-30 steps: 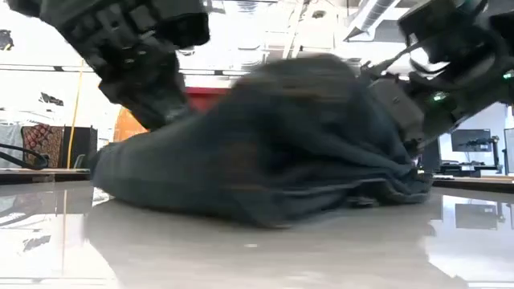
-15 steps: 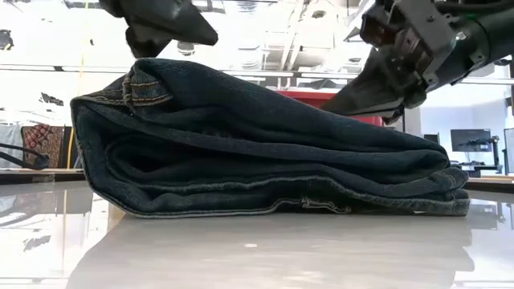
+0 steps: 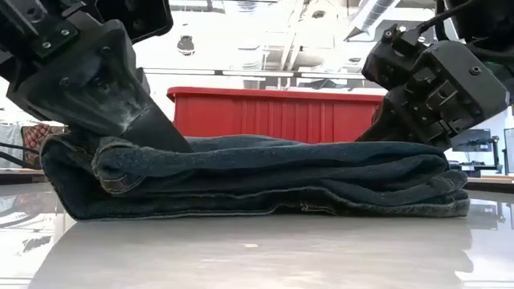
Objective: Fold Laundry from Bin
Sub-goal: Fold the dark blue pants
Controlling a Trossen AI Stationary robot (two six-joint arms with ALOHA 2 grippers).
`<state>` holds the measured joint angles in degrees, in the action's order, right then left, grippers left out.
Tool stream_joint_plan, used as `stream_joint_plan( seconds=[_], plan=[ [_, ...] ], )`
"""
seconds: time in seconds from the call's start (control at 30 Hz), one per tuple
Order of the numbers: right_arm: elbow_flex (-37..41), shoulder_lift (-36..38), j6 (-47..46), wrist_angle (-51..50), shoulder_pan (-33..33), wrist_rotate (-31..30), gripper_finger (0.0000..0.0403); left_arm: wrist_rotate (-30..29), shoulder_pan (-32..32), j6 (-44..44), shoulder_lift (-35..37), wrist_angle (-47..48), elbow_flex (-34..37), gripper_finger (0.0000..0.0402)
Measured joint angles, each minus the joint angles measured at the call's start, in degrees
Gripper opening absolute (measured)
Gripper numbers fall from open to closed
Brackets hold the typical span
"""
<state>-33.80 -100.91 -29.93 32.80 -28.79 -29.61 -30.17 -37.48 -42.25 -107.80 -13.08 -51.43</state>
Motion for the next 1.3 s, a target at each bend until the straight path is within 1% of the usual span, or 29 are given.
stream_joint_plan(
  seconds=[0.07,0.1,0.13,0.2,0.27,0.37,0.4,0.43,0.53,0.6,0.7,0.87,0.97,1.03,1.17,1.3],
  plan=[
    [0.0,2.2,0.2,-1.0,1.0,2.8,0.0018,0.4,0.0,3.2,1.4,0.9,0.1,0.0000],
    [0.2,3.8,0.8,-1.9,1.4,3.2,0.0018,0.8,0.0,4.6,2.5,1.3,0.2,0.0000],
    [0.3,5.9,2.0,-2.9,1.8,3.2,0.0018,1.2,0.0,6.0,4.0,2.4,0.2,0.0000],
    [0.2,10.4,5.0,-3.2,2.8,2.7,0.0018,-0.3,-0.4,8.6,7.0,4.8,0.3,0.0000],
    [0.0,14.6,8.5,-3.1,4.5,1.0,0.0018,-4.8,-0.9,11.4,10.2,6.3,0.3,0.0000],
    [0.0,17.5,12.6,-4.0,9.1,-2.0,0.0018,-12.8,-1.2,15.1,12.9,6.7,0.2,0.0000],
    [0.0,17.6,13.2,-4.3,11.3,-1.8,0.0018,-14.3,-0.9,16.1,13.1,6.6,0.2,0.0000],
    [0.1,17.4,13.3,-4.3,13.4,0.0,0.0018,-14.9,-0.4,16.5,13.0,6.4,0.2,0.0000],
    [0.1,14.5,13.0,-3.9,19.2,8.5,0.0018,-14.6,1.8,15.3,11.7,4.4,0.2,0.0000],
    [0.1,11.8,12.6,-4.4,21.5,12.3,0.0018,-14.0,2.6,13.4,9.5,4.0,0.2,0.0000],
    [0.6,8.6,12.0,-4.4,23.2,14.8,0.0017,-13.3,2.3,10.1,5.4,3.7,0.2,0.0000],
    [2.9,4.2,8.9,-2.4,26.2,15.1,0.0017,-13.6,1.8,4.0,1.4,4.1,0.2,0.0000],
    [3.3,2.4,8.4,-1.7,27.4,15.3,0.0017,-14.3,1.8,2.1,0.3,4.5,0.2,0.0000],
    [3.3,2.5,8.8,-2.0,27.6,15.3,0.0018,-14.5,1.8,2.0,0.3,4.5,0.2,0.0000],
    [3.6,7.2,11.8,-4.2,27.5,15.1,0.0017,-16.0,2.0,3.8,1.8,4.5,0.2,0.0000],
    [3.7,15.6,13.9,-5.1,26.2,11.9,0.0017,-16.9,2.0,9.0,7.0,5.1,0.2,0.0000]
  ],
)
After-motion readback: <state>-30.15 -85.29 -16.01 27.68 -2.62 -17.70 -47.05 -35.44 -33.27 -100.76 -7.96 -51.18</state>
